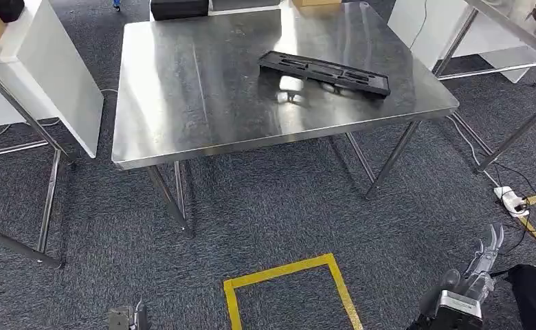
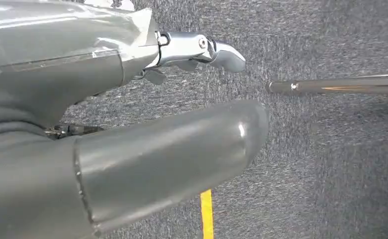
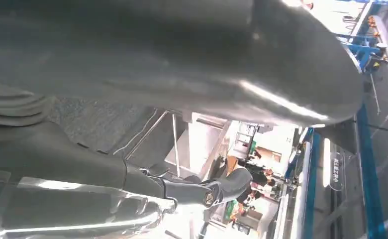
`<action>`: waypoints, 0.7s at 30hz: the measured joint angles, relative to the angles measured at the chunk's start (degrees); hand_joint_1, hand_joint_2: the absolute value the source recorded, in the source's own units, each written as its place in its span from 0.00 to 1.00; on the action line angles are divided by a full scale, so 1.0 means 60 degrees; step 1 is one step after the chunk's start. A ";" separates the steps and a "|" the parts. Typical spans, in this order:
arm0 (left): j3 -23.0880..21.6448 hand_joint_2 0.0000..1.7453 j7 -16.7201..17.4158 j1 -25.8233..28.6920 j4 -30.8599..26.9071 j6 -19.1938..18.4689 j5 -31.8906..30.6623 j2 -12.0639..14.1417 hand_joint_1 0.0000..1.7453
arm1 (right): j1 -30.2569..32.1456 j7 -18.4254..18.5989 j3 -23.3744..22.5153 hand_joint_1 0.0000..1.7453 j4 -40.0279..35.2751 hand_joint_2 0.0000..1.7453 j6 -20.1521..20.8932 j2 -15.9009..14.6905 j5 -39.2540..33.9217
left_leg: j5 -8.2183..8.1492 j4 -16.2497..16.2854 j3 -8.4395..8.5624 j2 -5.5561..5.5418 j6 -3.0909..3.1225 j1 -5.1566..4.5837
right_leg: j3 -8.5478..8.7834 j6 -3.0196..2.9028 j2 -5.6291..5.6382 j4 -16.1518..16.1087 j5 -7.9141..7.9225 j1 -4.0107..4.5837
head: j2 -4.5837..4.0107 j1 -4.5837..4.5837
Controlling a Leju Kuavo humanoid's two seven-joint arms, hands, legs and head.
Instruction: Take the parts from the cabinet and place them on the table.
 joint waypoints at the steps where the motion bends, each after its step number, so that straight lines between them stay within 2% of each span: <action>1: 0.0000 0.00 0.0000 0.0000 0.0000 0.0000 0.0000 0.0000 0.00 | 0.0000 0.0000 0.0000 0.00 0.0000 0.00 0.0000 0.0000 0.0000 | 0.0000 0.0000 0.0000 0.0000 0.0000 0.0000 | 0.0000 0.0000 0.0000 0.0000 0.0000 0.0000 | 0.0000 0.0000; 4: 0.0000 0.00 -0.0012 -0.0008 0.0011 -0.0004 -0.0004 0.0000 0.00 | 0.0000 -0.0004 0.0000 0.00 0.0004 0.00 0.0000 0.0008 -0.0004 | 0.0009 0.0006 -0.0016 0.0002 -0.0011 -0.0004 | 0.0040 -0.0015 0.0001 -0.0083 -0.0003 0.0009 | 0.0000 0.0008; 5: 0.0011 0.00 -0.0045 -0.0042 0.0080 -0.0011 -0.0040 0.0004 0.00 | 0.0029 -0.0037 -0.0008 0.00 0.0018 0.00 0.0000 0.0015 -0.0004 | 0.0090 -0.0024 0.0001 0.0008 -0.0069 0.0008 | -0.0047 -0.0060 0.0001 -0.0003 0.0047 0.0015 | 0.0000 -0.0062; 6: 0.0033 0.00 -0.0095 -0.0079 0.0124 -0.0015 -0.0044 0.0015 0.00 | 0.0069 -0.0062 -0.0029 0.00 0.0040 0.00 0.0000 0.0026 -0.0011 | 0.0140 -0.0024 -0.0002 0.0006 -0.0113 0.0011 | -0.0177 -0.0094 0.0004 -0.0049 0.0072 0.0026 | 0.0000 -0.0069; 7: 0.0157 0.00 -0.0197 -0.0107 0.0313 -0.0040 -0.0051 0.0058 0.00 | 0.0116 -0.0139 -0.0040 0.00 0.0160 0.00 0.0000 0.0040 -0.0054 | -0.0079 0.0136 -0.0145 -0.0029 -0.0338 0.0071 | -0.0333 -0.0382 -0.0016 -0.0073 0.0298 -0.0051 | 0.0000 -0.0076; 8: 0.0248 0.00 -0.0296 -0.0115 0.0478 0.0000 0.0051 0.0142 0.00 | 0.0181 -0.0194 -0.0015 0.00 0.0346 0.00 -0.0051 0.0011 -0.0285 | -0.1701 0.2086 -0.0742 -0.0030 -0.0483 0.0115 | -0.0602 -0.0533 -0.0040 -0.0051 0.0520 -0.0008 | 0.0000 -0.0160; 9: 0.0281 0.00 -0.0314 -0.0107 0.0532 0.0004 0.0066 0.0175 0.00 | 0.0181 -0.0197 0.0033 0.00 0.0437 0.00 -0.0120 -0.0014 -0.0372 | -0.1917 0.2733 -0.0916 -0.0030 -0.0501 0.0116 | -0.0697 -0.0531 -0.0042 -0.0012 0.0602 0.0005 | 0.0000 -0.0156; 10: 0.0317 0.00 -0.0318 -0.0099 0.0576 0.0004 0.0069 0.0200 0.00 | 0.0182 -0.0197 0.0084 0.00 0.0503 0.00 -0.0157 -0.0047 -0.0434 | -0.1821 0.2918 -0.0878 -0.0030 -0.0493 0.0117 | -0.0818 -0.0530 -0.0036 0.0038 0.0681 0.0015 | 0.0000 -0.0167; 11: 0.0365 0.00 -0.0321 -0.0092 0.0598 0.0004 0.0095 0.0226 0.00 | 0.0180 -0.0197 0.0135 0.00 0.0565 0.00 -0.0179 -0.0080 -0.0485 | -0.1531 0.2656 -0.0619 -0.0031 -0.0475 0.0116 | -0.0938 -0.0493 -0.0034 0.0092 0.0712 0.0018 | 0.0000 -0.0171; 12: 0.0401 0.00 -0.0321 -0.0089 0.0609 0.0004 0.0138 0.0244 0.00 | 0.0167 -0.0183 0.0175 0.00 0.0597 0.00 -0.0193 -0.0106 -0.0514 | -0.1215 0.2034 -0.0156 -0.0031 -0.0449 0.0114 | -0.1020 -0.0466 -0.0031 0.0154 0.0733 0.0021 | 0.0000 -0.0171; 13: 0.0416 0.00 -0.0321 -0.0089 0.0616 0.0004 0.0146 0.0259 0.00 | 0.0144 -0.0157 0.0222 0.00 0.0627 0.00 -0.0215 -0.0131 -0.0539 | -0.0941 0.1141 0.0442 -0.0031 -0.0404 0.0110 | -0.1076 -0.0453 -0.0031 0.0218 0.0741 0.0024 | 0.0000 -0.0182; 14: 0.0434 0.00 -0.0329 -0.0096 0.0616 -0.0015 0.0149 0.0284 0.00 | 0.0100 -0.0102 0.0273 0.00 0.0648 0.00 -0.0226 -0.0149 -0.0572 | -0.0934 0.0194 0.1026 -0.0050 -0.0319 0.0100 | -0.1113 -0.0430 -0.0038 0.0281 0.0755 0.0027 | 0.0000 -0.0175; 15: 0.0459 0.00 -0.0332 -0.0098 0.0616 -0.0022 0.0149 0.0317 0.00 | 0.0052 -0.0040 0.0313 0.00 0.0656 0.00 -0.0230 -0.0160 -0.0583 | -0.1065 -0.0076 0.1189 -0.0055 -0.0262 0.0054 | -0.1168 -0.0357 -0.0040 0.0298 0.0802 0.0075 | 0.0000 -0.0171; 16: 0.0463 0.00 -0.0346 -0.0079 0.0616 -0.0065 0.0149 0.0331 0.00 | -0.0019 0.0043 0.0367 0.00 0.0656 0.00 -0.0233 -0.0182 -0.0572 | -0.0963 -0.0019 0.1120 -0.0058 -0.0198 0.0019 | -0.1185 -0.0275 -0.0047 0.0291 0.0856 0.0055 | 0.0000 -0.0156; 17: 0.0463 0.00 -0.0347 -0.0064 0.0616 -0.0091 0.0146 0.0339 0.00 | -0.0073 0.0101 0.0404 0.00 0.0652 0.00 -0.0240 -0.0186 -0.0551 | -0.0962 -0.0058 0.1086 -0.0059 -0.0178 -0.0010 | -0.1202 -0.0217 -0.0047 0.0298 0.0895 0.0046 | 0.0000 -0.0189; 18: 0.0467 0.00 -0.0350 -0.0054 0.0616 -0.0160 0.0142 0.0350 0.00 | -0.0104 0.0149 0.0426 0.00 0.0652 0.00 -0.0248 -0.0189 -0.0532 | -0.0911 -0.0057 0.1049 -0.0059 -0.0102 -0.0042 | -0.1214 -0.0152 -0.0052 0.0263 0.0973 0.0026 | 0.0000 -0.0207; 19: 0.0466 0.00 -0.0350 -0.0048 0.0616 -0.0175 0.0135 0.0342 0.00 | -0.0121 0.0182 0.0426 0.00 0.0648 0.00 -0.0255 -0.0197 -0.0517 | -0.0773 -0.0175 0.1022 -0.0047 0.0017 0.0014 | -0.1251 -0.0085 -0.0050 0.0262 0.1011 0.0061 | 0.0000 -0.0207; 20: 0.0470 0.00 -0.0354 -0.0059 0.0616 -0.0182 0.0127 0.0339 0.00 | -0.0125 0.0200 0.0426 0.00 0.0648 0.00 -0.0259 -0.0226 -0.0514 | -0.0656 -0.0222 0.0961 -0.0002 0.0076 0.0070 | -0.1397 -0.0096 -0.0019 0.0434 0.0804 0.0032 | 0.0000 -0.0215; 21: 0.0477 0.00 -0.0361 -0.0062 0.0616 -0.0182 0.0120 0.0339 0.00 | -0.0137 0.0200 0.0426 0.00 0.0648 0.00 -0.0262 -0.0248 -0.0499 | -0.0587 -0.0225 0.0858 -0.0002 0.0165 0.0077 | -0.1568 -0.0148 0.0003 0.0813 0.0430 0.0034 | 0.0000 -0.0160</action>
